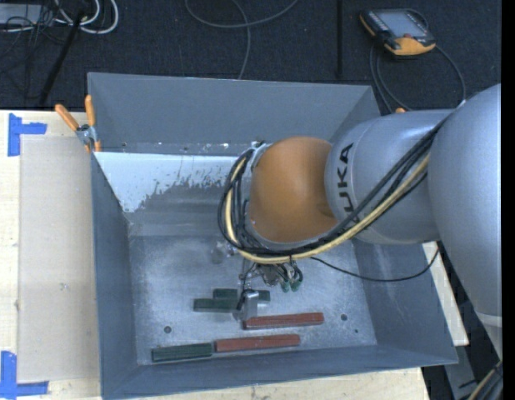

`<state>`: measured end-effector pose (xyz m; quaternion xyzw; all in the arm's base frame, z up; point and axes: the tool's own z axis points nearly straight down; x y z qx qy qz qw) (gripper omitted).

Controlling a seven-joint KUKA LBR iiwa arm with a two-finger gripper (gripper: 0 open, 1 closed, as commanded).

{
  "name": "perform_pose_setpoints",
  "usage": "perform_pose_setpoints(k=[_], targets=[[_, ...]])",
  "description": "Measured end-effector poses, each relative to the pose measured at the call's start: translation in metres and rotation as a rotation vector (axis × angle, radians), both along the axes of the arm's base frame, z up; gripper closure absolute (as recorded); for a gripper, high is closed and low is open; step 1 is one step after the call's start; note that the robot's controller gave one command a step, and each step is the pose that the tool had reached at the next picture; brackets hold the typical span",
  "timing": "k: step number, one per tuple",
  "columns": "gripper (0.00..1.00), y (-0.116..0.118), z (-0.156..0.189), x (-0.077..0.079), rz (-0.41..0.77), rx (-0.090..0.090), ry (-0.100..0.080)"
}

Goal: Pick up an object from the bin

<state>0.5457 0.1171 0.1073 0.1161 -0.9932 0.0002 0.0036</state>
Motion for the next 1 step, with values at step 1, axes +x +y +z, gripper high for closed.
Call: perform_pose_setpoints(k=[1], targets=[[1.0,0.0166,-0.0368,-0.0451,0.128,0.002,-0.005]])
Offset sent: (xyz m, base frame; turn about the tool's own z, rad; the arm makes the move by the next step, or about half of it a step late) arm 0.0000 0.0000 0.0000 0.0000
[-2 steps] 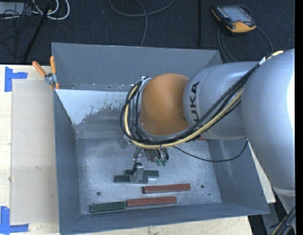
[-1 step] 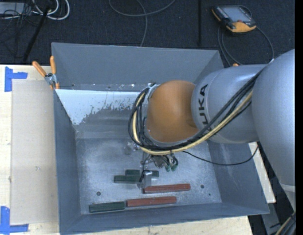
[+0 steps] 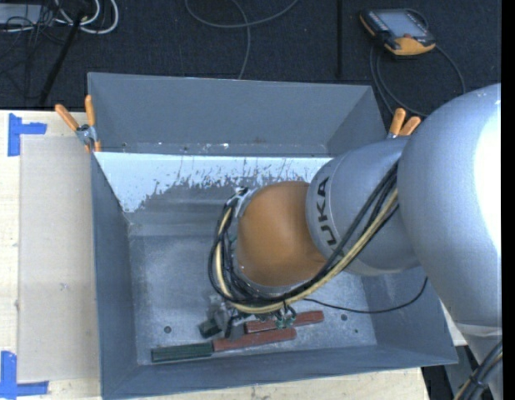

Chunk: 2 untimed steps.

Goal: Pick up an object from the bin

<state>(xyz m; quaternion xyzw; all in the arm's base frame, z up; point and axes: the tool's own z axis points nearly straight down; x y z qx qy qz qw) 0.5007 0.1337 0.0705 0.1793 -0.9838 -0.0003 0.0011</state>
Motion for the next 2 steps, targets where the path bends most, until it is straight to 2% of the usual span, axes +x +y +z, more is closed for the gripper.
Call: perform_pose_setpoints(k=[1,2], targets=[[1.0,0.0,0.0,0.0,-0.001,0.0,0.0],[1.0,0.003,0.182,-0.01,-0.043,0.002,-0.008]])
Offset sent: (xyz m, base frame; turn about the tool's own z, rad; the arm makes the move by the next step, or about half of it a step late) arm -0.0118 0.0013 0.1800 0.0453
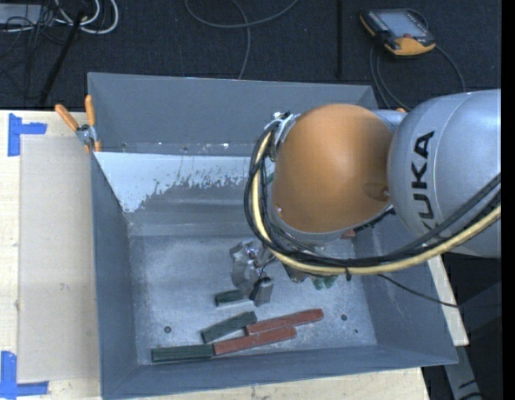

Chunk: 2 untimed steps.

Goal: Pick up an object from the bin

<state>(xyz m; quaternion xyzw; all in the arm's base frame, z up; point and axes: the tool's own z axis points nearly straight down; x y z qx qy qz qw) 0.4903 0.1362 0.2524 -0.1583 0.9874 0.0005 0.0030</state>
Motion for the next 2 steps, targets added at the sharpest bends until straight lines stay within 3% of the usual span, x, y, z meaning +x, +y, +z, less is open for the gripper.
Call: perform_pose_setpoints(k=[1,2], targets=[[0.0,-0.0011,-0.0024,-0.0009,-0.004,-0.001,0.006],[0.0,-0.0013,-0.0024,-0.0008,-0.005,-0.001,0.006]])
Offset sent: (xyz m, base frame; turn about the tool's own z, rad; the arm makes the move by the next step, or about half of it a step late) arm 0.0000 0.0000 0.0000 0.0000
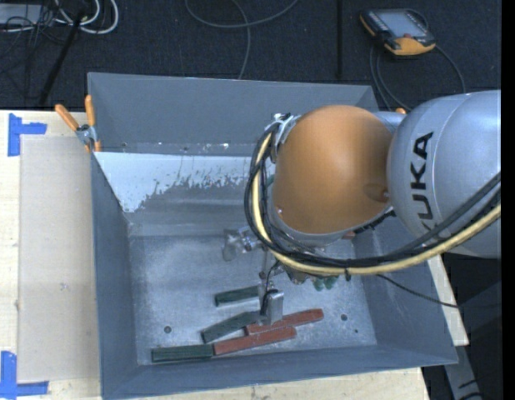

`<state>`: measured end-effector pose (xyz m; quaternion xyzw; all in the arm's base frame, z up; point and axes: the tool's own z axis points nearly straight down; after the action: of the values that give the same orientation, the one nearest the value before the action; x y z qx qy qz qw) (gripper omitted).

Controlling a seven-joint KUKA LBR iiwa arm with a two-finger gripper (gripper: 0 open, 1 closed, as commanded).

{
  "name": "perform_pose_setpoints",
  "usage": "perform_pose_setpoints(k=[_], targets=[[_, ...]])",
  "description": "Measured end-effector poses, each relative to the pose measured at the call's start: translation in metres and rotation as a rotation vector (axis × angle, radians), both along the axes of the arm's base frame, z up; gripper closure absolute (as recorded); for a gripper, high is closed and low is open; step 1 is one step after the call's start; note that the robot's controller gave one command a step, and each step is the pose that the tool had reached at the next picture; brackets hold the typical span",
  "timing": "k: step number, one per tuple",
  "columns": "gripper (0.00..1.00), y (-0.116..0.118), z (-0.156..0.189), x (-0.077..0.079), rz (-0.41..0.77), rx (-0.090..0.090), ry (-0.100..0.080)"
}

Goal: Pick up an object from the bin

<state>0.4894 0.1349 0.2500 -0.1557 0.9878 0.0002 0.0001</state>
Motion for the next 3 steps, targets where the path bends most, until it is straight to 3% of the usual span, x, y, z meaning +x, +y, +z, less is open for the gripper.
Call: perform_pose_setpoints(k=[1,2,3], targets=[[0.0,-0.019,-0.051,0.0,0.023,0.001,-0.005],[0.0,-0.007,-0.119,0.001,0.211,0.0,-0.004],[1.0,-0.051,-0.174,-0.002,0.226,0.002,-0.009]])
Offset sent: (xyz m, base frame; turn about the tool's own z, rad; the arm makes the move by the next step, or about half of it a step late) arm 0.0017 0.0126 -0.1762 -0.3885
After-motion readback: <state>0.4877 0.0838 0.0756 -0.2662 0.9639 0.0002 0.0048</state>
